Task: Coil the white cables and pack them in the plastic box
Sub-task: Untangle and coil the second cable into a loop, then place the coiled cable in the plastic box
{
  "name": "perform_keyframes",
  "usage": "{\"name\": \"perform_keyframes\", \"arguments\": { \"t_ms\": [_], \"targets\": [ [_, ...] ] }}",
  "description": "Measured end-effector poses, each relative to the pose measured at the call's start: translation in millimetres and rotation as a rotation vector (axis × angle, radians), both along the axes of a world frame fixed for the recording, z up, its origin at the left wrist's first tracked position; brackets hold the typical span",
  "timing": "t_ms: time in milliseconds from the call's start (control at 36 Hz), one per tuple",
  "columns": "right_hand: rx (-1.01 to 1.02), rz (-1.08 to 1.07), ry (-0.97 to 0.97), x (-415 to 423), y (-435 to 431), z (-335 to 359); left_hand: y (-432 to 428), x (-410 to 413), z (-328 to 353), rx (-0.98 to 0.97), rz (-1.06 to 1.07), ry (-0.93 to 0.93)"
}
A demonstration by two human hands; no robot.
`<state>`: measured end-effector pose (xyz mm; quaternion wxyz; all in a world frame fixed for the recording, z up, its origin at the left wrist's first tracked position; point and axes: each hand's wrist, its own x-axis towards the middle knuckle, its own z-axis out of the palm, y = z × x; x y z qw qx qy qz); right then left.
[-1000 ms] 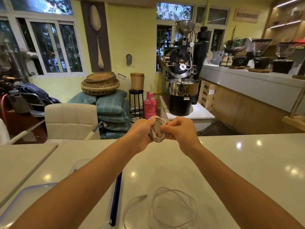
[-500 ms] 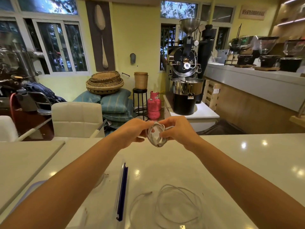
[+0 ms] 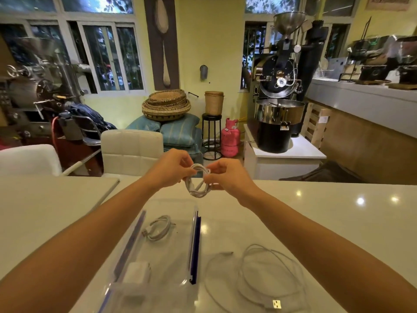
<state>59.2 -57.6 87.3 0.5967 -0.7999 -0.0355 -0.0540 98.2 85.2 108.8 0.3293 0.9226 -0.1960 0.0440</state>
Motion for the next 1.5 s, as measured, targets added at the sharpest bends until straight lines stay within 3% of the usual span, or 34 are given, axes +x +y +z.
{"name": "perform_keyframes", "arguments": {
  "t_ms": [167,361,639,1111,1333,1500],
  "targets": [
    [-0.023,0.040,0.113,10,32,-15,24,2,-17,0.138,0.057,-0.040],
    [-0.280,0.059,0.270,21,54,-37,33,7,-62,0.391,0.094,-0.018],
    [-0.632,0.061,0.273,27,61,-53,28,14,-101,0.571,-0.032,0.010],
    [-0.337,0.027,0.282,25,2,-36,18,24,-120,0.879,-0.167,-0.014],
    [-0.338,0.049,0.311,17,-33,-46,12,24,-122,0.825,-0.109,0.027],
    [-0.451,0.150,0.345,4,-53,-56,11,23,-116,0.786,-0.107,0.086]
  ]
}}
